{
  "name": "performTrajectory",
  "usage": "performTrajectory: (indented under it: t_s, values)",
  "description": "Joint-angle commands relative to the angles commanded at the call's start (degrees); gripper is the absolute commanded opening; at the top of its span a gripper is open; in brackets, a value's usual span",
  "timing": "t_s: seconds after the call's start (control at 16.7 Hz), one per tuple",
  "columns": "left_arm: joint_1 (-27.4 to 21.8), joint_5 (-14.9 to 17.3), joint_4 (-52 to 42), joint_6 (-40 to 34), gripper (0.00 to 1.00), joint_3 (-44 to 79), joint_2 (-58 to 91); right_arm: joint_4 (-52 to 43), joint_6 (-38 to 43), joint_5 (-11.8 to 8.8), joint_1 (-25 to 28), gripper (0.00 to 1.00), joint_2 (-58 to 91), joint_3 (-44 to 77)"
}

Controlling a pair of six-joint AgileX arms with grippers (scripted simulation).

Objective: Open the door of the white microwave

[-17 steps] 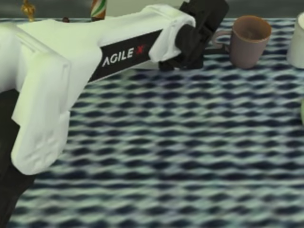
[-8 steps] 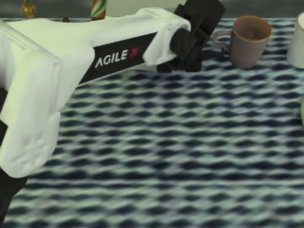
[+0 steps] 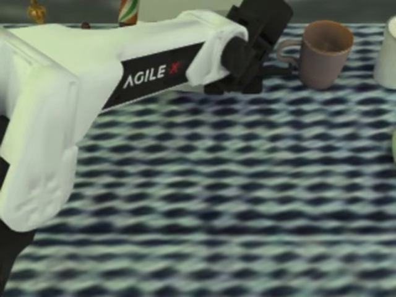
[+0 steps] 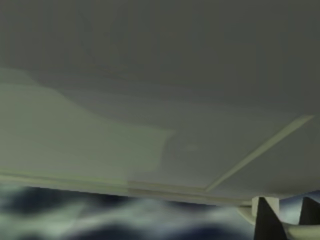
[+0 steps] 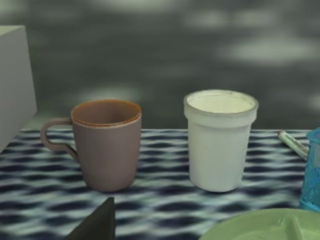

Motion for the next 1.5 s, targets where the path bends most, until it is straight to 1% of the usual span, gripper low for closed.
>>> performTrajectory:
  t_s: [0.78, 0.9, 1.26, 1.5]
  values:
    - [0.0, 0.0, 0.0, 0.0, 0.0, 0.0, 0.0, 0.0, 0.0, 0.0, 0.0, 1.0, 0.0, 0.0]
    - [-0.5, 0.4, 0.1, -0.1, 0.0, -0.1, 0.3, 0.0, 0.0, 0.0, 0.0, 1.0, 0.0, 0.0]
    - [0.2, 1.9, 3.2, 2.8, 0.0, -4.7, -2.8, 0.0, 0.0, 0.0, 0.0, 1.0, 0.0, 0.0]
    - [0.3, 2.0, 3.4, 3.1, 0.0, -5.2, -3.0, 0.0, 0.0, 0.0, 0.0, 1.0, 0.0, 0.0]
